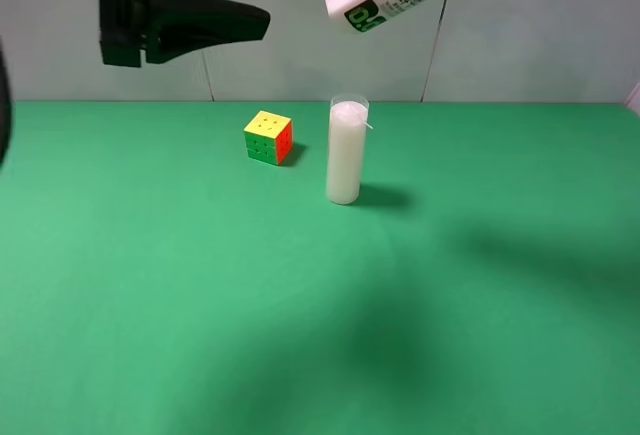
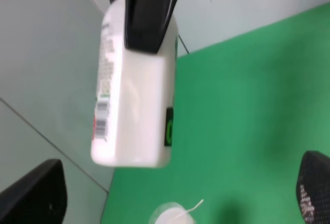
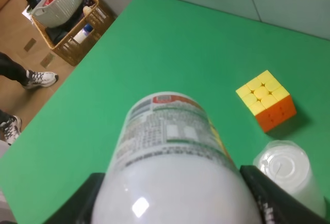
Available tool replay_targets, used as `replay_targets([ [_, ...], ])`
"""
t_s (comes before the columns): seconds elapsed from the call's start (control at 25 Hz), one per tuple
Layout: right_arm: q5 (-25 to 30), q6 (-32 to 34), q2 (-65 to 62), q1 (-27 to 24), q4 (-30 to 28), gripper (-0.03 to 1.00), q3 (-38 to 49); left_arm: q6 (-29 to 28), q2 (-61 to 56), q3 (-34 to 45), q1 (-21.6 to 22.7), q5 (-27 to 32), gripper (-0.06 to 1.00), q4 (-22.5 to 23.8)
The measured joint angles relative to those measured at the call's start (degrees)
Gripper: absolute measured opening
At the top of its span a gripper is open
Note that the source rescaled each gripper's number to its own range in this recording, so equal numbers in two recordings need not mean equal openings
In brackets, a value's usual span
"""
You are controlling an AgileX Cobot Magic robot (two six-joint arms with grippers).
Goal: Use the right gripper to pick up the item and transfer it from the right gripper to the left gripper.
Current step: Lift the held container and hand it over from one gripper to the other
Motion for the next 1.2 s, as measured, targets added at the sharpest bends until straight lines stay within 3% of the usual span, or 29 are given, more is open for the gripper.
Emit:
replay_targets([
  [0.2, 0.1, 0.0, 0.0, 0.0, 0.1, 0.03, 0.0, 3.6, 1.0, 0.0, -3.6, -4.5, 1.0, -0.5],
  [0.36, 0.7, -0.3, 0.0, 0.0, 1.0, 0.03, 0.0, 7.6, 1.7, 0.0, -5.6, -4.9, 1.0, -5.5],
  [0.72, 1.1, -0.9, 0.0, 0.0, 1.7, 0.03, -0.1, 13.2, 1.7, 0.0, -5.7, -6.6, 1.0, -13.9],
  [0.92, 1.2, -0.9, 0.0, 0.0, 1.9, 0.03, -0.1, 13.5, 1.7, 0.0, -5.9, -7.1, 1.0, -14.2],
  [1.2, 1.3, -1.1, 0.0, 0.0, 2.1, 0.03, -0.1, 13.0, 3.5, -1.3, -10.0, -12.3, 1.0, -14.3],
])
